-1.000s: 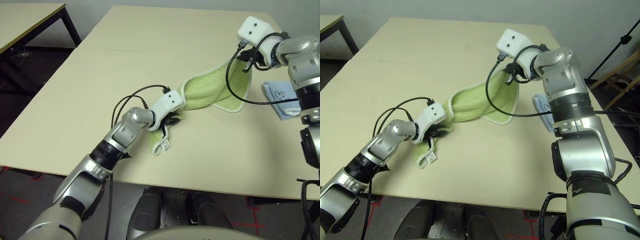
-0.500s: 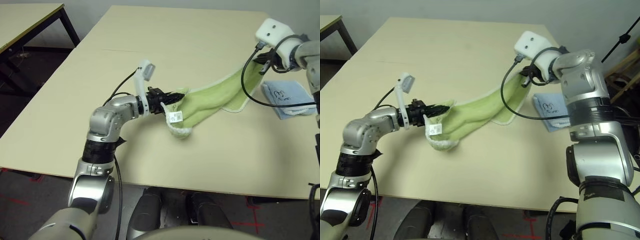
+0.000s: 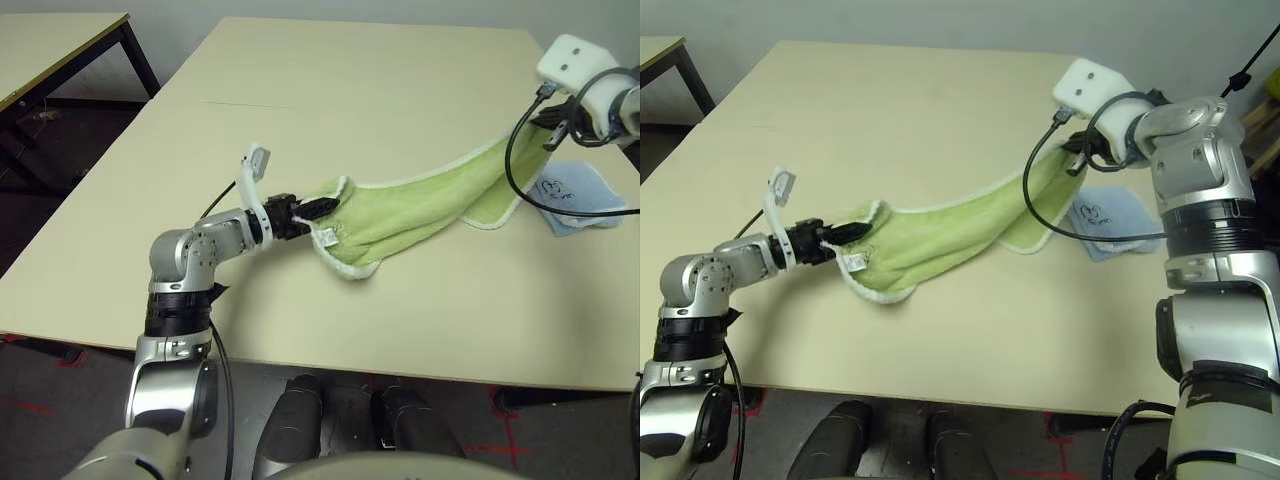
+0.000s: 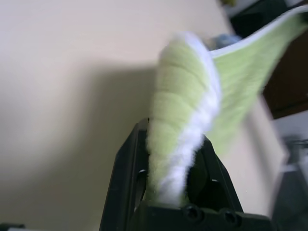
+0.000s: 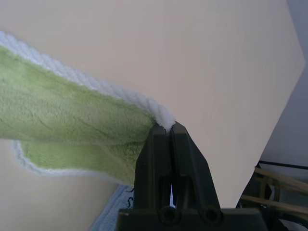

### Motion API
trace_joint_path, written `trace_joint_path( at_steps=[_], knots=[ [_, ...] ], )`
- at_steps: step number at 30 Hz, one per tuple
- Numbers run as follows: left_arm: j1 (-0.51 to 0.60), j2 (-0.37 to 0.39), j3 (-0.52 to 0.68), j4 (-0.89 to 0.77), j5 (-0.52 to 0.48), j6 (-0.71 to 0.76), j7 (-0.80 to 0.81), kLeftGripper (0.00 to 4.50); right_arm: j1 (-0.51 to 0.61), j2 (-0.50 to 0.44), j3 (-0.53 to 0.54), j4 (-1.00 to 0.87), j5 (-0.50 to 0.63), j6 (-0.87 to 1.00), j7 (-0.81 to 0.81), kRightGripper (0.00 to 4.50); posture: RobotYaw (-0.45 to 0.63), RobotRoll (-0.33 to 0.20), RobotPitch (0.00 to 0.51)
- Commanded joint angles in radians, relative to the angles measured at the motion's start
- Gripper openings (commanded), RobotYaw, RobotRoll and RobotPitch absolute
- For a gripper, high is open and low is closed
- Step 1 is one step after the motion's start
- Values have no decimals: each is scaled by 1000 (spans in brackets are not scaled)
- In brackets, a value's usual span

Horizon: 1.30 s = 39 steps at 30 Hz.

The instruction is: Fold the towel and set it aside.

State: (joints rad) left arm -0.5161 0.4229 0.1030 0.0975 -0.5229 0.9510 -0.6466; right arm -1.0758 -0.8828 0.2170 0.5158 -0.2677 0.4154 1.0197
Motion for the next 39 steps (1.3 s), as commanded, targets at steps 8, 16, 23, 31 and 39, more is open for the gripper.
trace_joint_path(
  at_steps=[8, 16, 23, 31, 39],
  knots=[
    [10, 111, -104, 113, 149, -175, -62, 1850, 10, 8, -9, -42, 18, 10, 14, 0, 100, 0, 131],
    [-44, 9, 45, 138, 70, -291, -29, 1850, -2, -3, -14, -13, 15, -4, -1, 0, 101, 0, 130],
    [-107, -93, 283, 120, -246, -40, 40, 1850, -17, -16, -13, 24, 9, -25, -14, 0, 97, 0, 130],
    [-111, -107, 382, 101, -424, 83, 101, 1850, -23, -25, -13, 57, 6, -43, -28, 0, 98, 0, 128],
    [-50, -37, 259, 72, -362, 64, 30, 220, -57, -26, -11, 121, -4, -79, -54, 0, 101, 0, 125]
  ],
)
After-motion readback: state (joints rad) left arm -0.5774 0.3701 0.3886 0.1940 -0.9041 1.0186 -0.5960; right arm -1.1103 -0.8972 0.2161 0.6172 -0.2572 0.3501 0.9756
